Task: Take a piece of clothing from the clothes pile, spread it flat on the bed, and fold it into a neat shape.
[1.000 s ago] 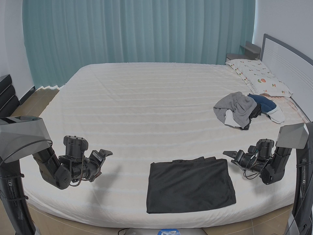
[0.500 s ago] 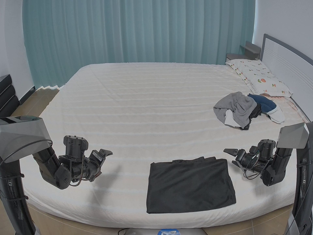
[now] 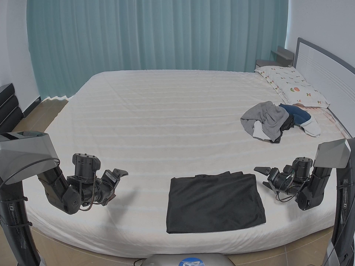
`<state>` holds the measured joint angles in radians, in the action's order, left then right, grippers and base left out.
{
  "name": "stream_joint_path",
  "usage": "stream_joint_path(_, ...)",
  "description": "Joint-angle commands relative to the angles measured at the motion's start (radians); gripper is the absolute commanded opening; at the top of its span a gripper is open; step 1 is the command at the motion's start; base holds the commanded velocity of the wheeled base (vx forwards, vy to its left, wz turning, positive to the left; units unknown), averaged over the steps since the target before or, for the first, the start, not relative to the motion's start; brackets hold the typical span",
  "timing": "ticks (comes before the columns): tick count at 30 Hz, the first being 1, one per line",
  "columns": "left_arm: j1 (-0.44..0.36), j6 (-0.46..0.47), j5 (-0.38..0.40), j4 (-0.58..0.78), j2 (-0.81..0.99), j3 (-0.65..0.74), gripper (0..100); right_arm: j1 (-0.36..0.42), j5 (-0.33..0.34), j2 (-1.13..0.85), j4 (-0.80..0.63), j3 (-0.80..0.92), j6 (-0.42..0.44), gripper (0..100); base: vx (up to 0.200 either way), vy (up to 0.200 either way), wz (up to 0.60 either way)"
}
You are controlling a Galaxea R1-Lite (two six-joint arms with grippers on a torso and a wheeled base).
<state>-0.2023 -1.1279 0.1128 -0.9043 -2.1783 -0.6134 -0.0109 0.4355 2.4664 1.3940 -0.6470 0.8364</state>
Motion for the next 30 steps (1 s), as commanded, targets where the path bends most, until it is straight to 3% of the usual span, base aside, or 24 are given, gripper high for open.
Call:
stream_joint_path(1,0.0,-0.001,0.001,-0.001,0.009,0.007,100,0.002,0.0,-0.001,0.0,0.0,0.0,100,0.0,0.0,0.0)
stream_joint_path(14,-0.069,-0.003,0.001,0.013,0.031,0.018,100,0.014,-0.012,-0.012,0.002,0.024,-0.003,100,0.0,-0.2,0.0)
stream_joint_path(22,-0.138,0.008,0.001,0.011,0.025,-0.005,100,0.063,-0.026,-0.11,-0.004,0.109,-0.011,100,0.0,-0.2,0.0)
stream_joint_path(30,-0.144,0.249,-0.015,0.021,-0.069,-0.129,100,0.155,-0.027,-0.135,-0.003,0.207,-0.034,100,0.0,0.0,0.0)
